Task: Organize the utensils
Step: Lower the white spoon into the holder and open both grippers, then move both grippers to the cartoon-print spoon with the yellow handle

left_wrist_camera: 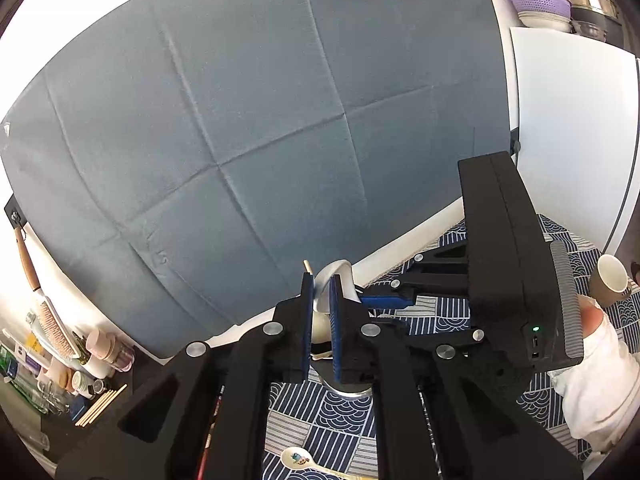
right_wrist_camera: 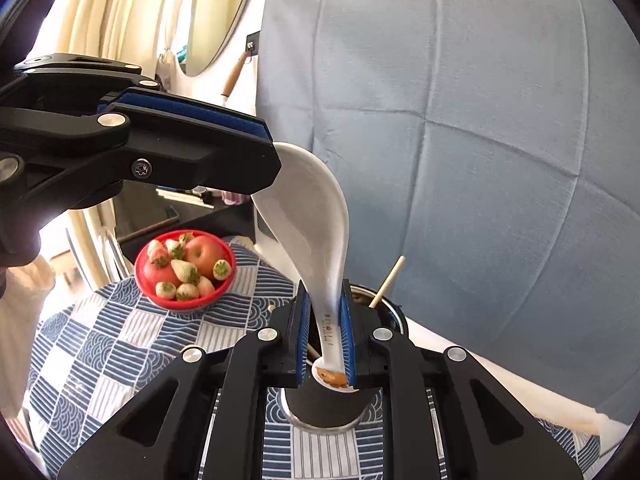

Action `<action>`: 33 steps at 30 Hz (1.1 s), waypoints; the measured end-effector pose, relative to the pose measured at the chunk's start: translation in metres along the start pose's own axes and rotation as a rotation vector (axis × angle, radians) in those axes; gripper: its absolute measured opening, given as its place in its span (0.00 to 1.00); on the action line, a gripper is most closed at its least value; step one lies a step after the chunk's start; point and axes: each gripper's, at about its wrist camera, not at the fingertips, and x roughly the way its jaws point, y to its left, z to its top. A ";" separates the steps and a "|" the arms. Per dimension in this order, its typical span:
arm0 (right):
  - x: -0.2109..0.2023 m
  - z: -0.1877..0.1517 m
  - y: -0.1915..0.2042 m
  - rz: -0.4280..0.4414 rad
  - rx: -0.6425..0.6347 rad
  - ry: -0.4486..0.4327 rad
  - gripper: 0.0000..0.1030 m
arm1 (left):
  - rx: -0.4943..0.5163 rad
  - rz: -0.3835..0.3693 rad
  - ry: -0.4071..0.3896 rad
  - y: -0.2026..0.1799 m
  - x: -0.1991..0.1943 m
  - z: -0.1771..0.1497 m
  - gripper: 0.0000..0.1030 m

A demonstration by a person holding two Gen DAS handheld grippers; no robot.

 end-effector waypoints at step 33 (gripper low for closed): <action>0.007 -0.048 -0.026 -0.148 0.094 0.034 0.88 | -0.313 0.071 0.122 0.083 0.046 -0.068 0.94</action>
